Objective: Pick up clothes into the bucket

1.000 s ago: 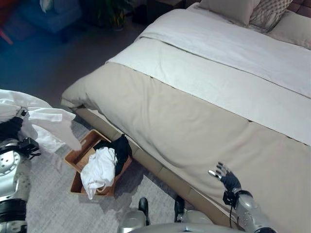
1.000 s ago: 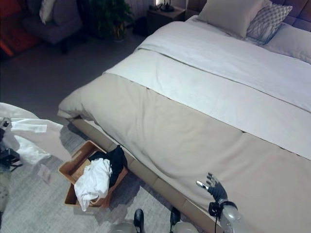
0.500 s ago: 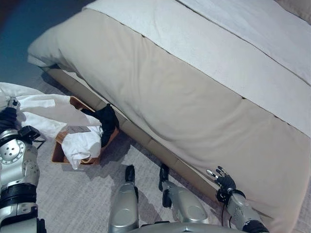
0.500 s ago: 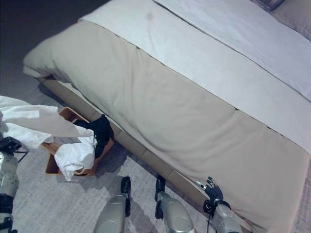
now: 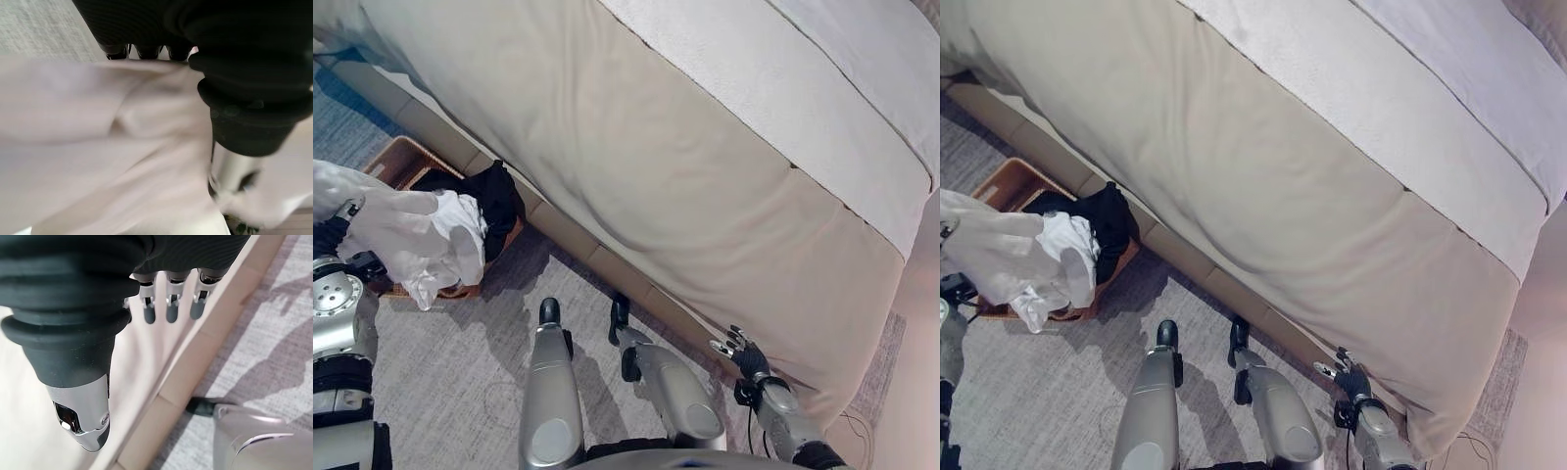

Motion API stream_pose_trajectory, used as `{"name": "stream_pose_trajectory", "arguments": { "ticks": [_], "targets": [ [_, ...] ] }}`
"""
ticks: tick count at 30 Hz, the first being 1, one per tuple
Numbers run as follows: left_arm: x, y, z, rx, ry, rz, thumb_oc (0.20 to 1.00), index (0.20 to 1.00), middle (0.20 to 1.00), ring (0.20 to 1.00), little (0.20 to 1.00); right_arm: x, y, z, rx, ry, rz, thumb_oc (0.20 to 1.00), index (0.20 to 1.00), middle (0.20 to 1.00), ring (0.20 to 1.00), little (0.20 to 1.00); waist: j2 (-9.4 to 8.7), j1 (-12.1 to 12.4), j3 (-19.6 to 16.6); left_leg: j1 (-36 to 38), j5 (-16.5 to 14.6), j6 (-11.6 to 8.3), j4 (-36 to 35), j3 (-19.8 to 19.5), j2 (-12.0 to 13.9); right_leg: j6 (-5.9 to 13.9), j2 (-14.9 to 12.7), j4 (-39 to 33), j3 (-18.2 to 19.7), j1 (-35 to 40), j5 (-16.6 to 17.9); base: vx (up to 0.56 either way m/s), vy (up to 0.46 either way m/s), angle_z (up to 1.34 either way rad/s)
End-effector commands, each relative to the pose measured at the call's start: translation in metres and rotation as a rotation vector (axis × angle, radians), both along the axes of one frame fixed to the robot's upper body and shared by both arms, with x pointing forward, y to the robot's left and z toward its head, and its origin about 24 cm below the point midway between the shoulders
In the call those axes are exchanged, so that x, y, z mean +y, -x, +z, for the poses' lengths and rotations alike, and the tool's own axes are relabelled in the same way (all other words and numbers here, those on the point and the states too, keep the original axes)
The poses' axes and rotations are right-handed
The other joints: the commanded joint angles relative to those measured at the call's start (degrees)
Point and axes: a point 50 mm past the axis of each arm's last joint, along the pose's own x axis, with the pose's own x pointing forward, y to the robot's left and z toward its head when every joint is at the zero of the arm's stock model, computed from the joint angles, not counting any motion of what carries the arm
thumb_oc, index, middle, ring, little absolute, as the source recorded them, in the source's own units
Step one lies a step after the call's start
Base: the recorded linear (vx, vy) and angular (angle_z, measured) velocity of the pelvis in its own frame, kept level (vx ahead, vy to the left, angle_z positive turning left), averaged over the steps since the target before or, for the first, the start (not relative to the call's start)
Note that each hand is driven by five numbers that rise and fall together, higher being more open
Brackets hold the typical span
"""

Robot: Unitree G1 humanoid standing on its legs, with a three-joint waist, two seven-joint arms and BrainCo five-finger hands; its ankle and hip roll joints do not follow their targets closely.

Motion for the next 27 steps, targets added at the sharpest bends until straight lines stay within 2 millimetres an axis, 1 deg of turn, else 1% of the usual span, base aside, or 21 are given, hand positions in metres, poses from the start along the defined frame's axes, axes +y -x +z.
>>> {"name": "stream_pose_trajectory", "arguments": {
  "ticks": [1,4,9,13,18,19,20,21,22,23,24,25,26,27],
  "targets": [
    [0.012,0.004,0.047,-0.110,-0.124,0.054,1.000,1.000,1.000,1.000,1.000,-0.001,-0.003,0.011,-0.078,0.021,0.019,1.000,1.000,1.000,1.000,1.000,-4.23,1.7,1.6,-1.3,-0.3,2.25,2.2,-1.8,-2.4,5.22,-5.3,-3.0,1.7,2.6,2.0,0.00,0.000,0.00],
    [0.011,0.005,0.042,-0.086,-0.137,0.068,1.000,1.000,1.000,1.000,1.000,-0.001,-0.004,0.013,-0.093,0.016,0.011,1.000,1.000,1.000,1.000,1.000,-4.34,1.8,2.0,-1.6,-0.8,2.35,2.9,-1.7,-2.4,5.41,-5.3,-3.0,1.9,2.4,2.0,0.01,0.011,0.02],
    [0.012,0.011,0.026,-0.068,-0.099,0.110,1.000,1.000,1.000,1.000,1.000,-0.002,-0.002,0.013,-0.093,0.015,-0.003,1.000,1.000,1.000,1.000,1.000,-4.49,1.6,2.0,-1.7,-1.9,2.78,4.3,-1.0,-2.4,5.27,-5.1,-2.9,2.6,2.3,1.9,0.01,0.014,-0.05],
    [0.010,0.013,0.013,-0.044,-0.075,0.132,1.000,1.000,1.000,1.000,1.000,-0.004,0.000,0.012,-0.084,0.025,-0.008,1.000,1.000,1.000,1.000,1.000,-4.30,1.3,2.0,-1.4,-2.1,3.02,4.1,-0.8,-2.4,5.31,-5.0,-2.9,2.8,2.3,1.7,0.01,0.005,-0.02],
    [0.002,0.018,-0.010,-0.011,-0.033,0.125,1.000,1.000,1.000,1.000,1.000,-0.008,-0.001,0.014,-0.089,0.032,-0.017,1.000,1.000,1.000,1.000,1.000,-2.92,1.2,2.0,0.4,-1.6,3.31,2.4,0.1,-2.5,5.28,-5.1,-2.3,3.3,2.7,1.2,0.01,0.004,-0.04],
    [0.002,0.018,-0.010,-0.011,-0.033,0.125,1.000,1.000,1.000,1.000,1.000,-0.008,-0.001,0.014,-0.089,0.032,-0.017,1.000,1.000,1.000,1.000,1.000,-2.93,1.2,2.0,0.4,-1.6,3.31,2.3,0.1,-2.5,5.28,-5.2,-2.3,3.3,2.7,1.2,0.01,0.003,-0.07],
    [-0.010,0.017,-0.033,0.020,0.030,0.089,1.000,1.000,1.000,1.000,1.000,-0.010,-0.002,0.013,-0.080,0.044,-0.025,1.000,1.000,1.000,1.000,1.000,-1.36,1.1,1.6,2.3,-0.8,3.38,0.1,0.6,-2.8,5.22,-5.7,-1.8,3.3,3.1,0.8,0.00,-0.001,-0.07],
    [-0.010,0.017,-0.034,0.020,0.031,0.089,1.000,1.000,1.000,1.000,1.000,-0.010,-0.002,0.013,-0.080,0.045,-0.025,1.000,1.000,1.000,1.000,1.000,-1.36,1.1,1.6,2.4,-0.8,3.38,0.0,0.6,-2.8,5.22,-5.7,-1.8,3.3,3.2,0.8,0.02,0.010,-0.07],
    [-0.020,0.018,-0.054,0.054,0.082,0.057,1.000,1.000,1.000,1.000,1.000,-0.014,-0.003,0.013,-0.077,0.054,-0.037,1.000,1.000,1.000,1.000,1.000,0.15,1.0,0.8,4.2,-0.1,3.44,-2.2,1.1,-3.3,5.17,-6.1,-1.2,3.1,3.5,0.4,0.03,0.009,-0.07],
    [-0.025,0.019,-0.065,0.070,0.118,0.041,1.000,1.000,1.000,1.000,1.000,-0.016,-0.003,0.013,-0.075,0.063,-0.041,1.000,1.000,1.000,1.000,1.000,1.01,0.9,0.5,5.2,0.3,3.34,-3.3,1.4,-3.5,5.09,-6.3,-0.8,3.0,3.7,0.0,0.03,0.009,-0.09],
    [-0.025,0.019,-0.065,0.070,0.119,0.041,1.000,1.000,1.000,1.000,1.000,-0.016,-0.003,0.013,-0.075,0.063,-0.041,1.000,1.000,1.000,1.000,1.000,1.01,0.9,0.5,5.3,0.3,3.34,-3.4,1.4,-3.5,5.09,-6.4,-0.8,3.0,3.8,0.0,0.01,0.001,-0.08],
    [-0.033,0.019,-0.076,0.093,0.141,0.015,1.000,1.000,1.000,1.000,1.000,-0.019,-0.004,0.013,-0.068,0.076,-0.044,1.000,1.000,1.000,1.000,1.000,1.86,0.8,0.1,6.4,0.7,3.33,-4.6,1.5,-3.8,4.99,-6.6,-0.5,3.0,4.0,-0.2,0.05,0.002,-0.04],
    [-0.047,0.024,-0.100,0.149,0.194,-0.038,1.000,1.000,1.000,1.000,1.000,-0.025,-0.003,0.012,-0.053,0.101,-0.048,1.000,1.000,1.000,1.000,1.000,3.46,0.5,-0.9,8.5,1.4,3.19,-6.8,1.8,-4.4,4.74,-7.0,0.2,3.0,4.6,-0.9,0.05,0.002,0.00],
    [-0.047,0.024,-0.100,0.149,0.194,-0.038,1.000,1.000,1.000,1.000,1.000,-0.025,-0.003,0.012,-0.053,0.102,-0.048,1.000,1.000,1.000,1.000,1.000,3.46,0.5,-0.9,8.6,1.4,3.19,-6.9,1.8,-4.4,4.74,-7.0,0.2,3.1,4.7,-0.9,0.07,0.006,0.04]
  ]
}}
